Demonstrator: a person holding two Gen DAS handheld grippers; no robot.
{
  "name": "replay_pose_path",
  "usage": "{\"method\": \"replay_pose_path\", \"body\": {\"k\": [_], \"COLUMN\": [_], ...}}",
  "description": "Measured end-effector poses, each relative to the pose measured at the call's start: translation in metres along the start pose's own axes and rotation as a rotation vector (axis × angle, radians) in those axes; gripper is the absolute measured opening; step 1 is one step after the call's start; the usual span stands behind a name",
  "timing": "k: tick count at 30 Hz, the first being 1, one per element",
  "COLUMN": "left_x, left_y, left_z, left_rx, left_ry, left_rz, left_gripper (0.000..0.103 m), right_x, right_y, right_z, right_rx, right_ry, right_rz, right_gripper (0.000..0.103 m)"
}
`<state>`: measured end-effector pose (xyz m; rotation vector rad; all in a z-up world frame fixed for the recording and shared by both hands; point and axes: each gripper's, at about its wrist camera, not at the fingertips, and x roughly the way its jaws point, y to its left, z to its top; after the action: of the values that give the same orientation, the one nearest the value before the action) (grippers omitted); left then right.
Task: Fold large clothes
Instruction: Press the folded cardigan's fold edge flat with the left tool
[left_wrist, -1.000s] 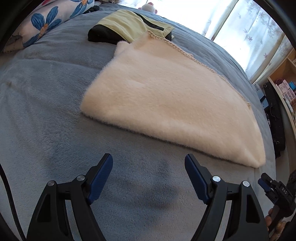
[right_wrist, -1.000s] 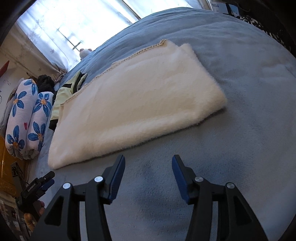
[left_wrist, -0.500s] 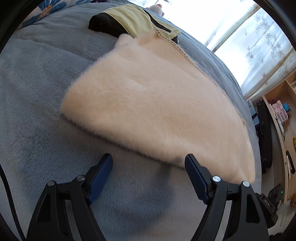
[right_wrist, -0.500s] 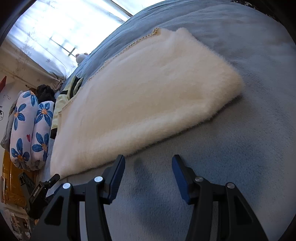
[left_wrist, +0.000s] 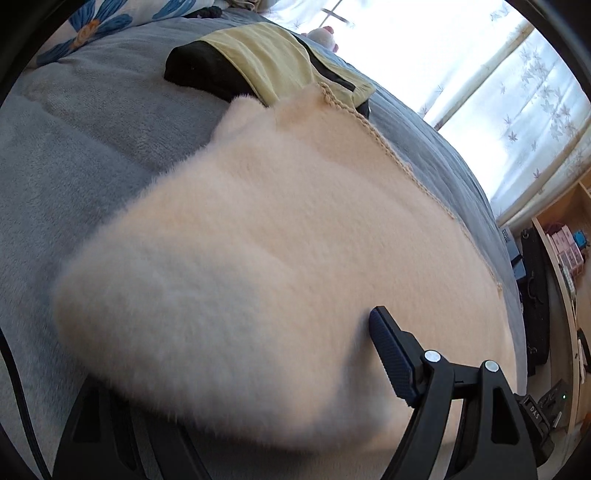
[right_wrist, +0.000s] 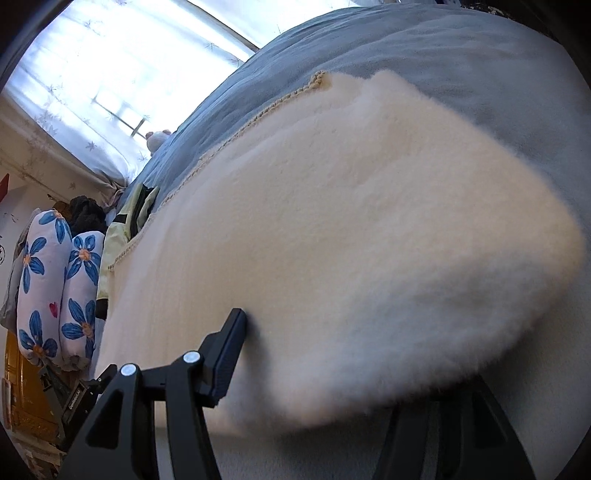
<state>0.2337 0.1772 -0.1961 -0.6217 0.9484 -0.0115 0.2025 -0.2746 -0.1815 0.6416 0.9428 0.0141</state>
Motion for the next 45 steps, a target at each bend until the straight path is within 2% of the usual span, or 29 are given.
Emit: {"method": "replay_pose_path", "body": {"k": [1,2,3,5,8,11,18,28,36,38,41,45], "left_x": [0.001,0.0,-0.001,-0.004,-0.011,-0.028,-0.057,-0.095,-0.097,-0.098,-0.099,-0.102], "left_y": [0.001,0.001,0.001,0.0,-0.008,-0.012,-0.017,0.004,0.009,0.006,0.004,-0.001], "left_z": [0.002,0.004,0.005,0.009,0.01,0.009,0.002,-0.043,-0.05,-0.051,-0.053,-0.053], "left_rx": [-0.015,-0.028,-0.031,-0.022,0.001,0.021,0.068,0.127,0.13,0.145,0.154,0.174], "left_ry": [-0.008,-0.021,-0.033,-0.045,-0.05,-0.06,-0.048,-0.024,-0.02,-0.028,-0.038,-0.059], "left_rz": [0.002,0.005,0.006,0.006,0.024,0.044,0.051,0.092,0.101,0.114,0.125,0.143], "left_gripper": [0.073,0.06,0.043,0.026,0.019,0.018,0.017,0.018,0.02,0.02,0.02,0.02], "right_x": [0.001,0.001,-0.001,-0.006,-0.013,-0.024,-0.054,-0.077,-0.082,-0.089,-0.102,-0.115], "right_y": [0.002,0.004,0.007,0.011,0.011,0.016,0.022,0.015,0.015,0.023,0.036,0.061], "right_z": [0.0,0.0,0.0,0.0,0.002,0.001,-0.012,-0.059,-0.068,-0.074,-0.089,-0.108], "right_rx": [-0.003,-0.014,-0.032,-0.065,-0.067,-0.089,-0.113,-0.159,-0.183,-0.234,-0.336,-0.46], "right_ry": [-0.006,-0.012,-0.022,-0.041,-0.044,-0.057,-0.055,0.002,0.103,0.121,0.163,0.197], "right_rz": [-0.011,-0.025,-0.043,-0.065,-0.062,-0.081,-0.092,-0.127,-0.174,-0.219,-0.259,-0.209], "right_gripper": [0.054,0.049,0.045,0.029,0.02,0.016,0.014,0.015,0.03,0.036,0.037,0.037]}}
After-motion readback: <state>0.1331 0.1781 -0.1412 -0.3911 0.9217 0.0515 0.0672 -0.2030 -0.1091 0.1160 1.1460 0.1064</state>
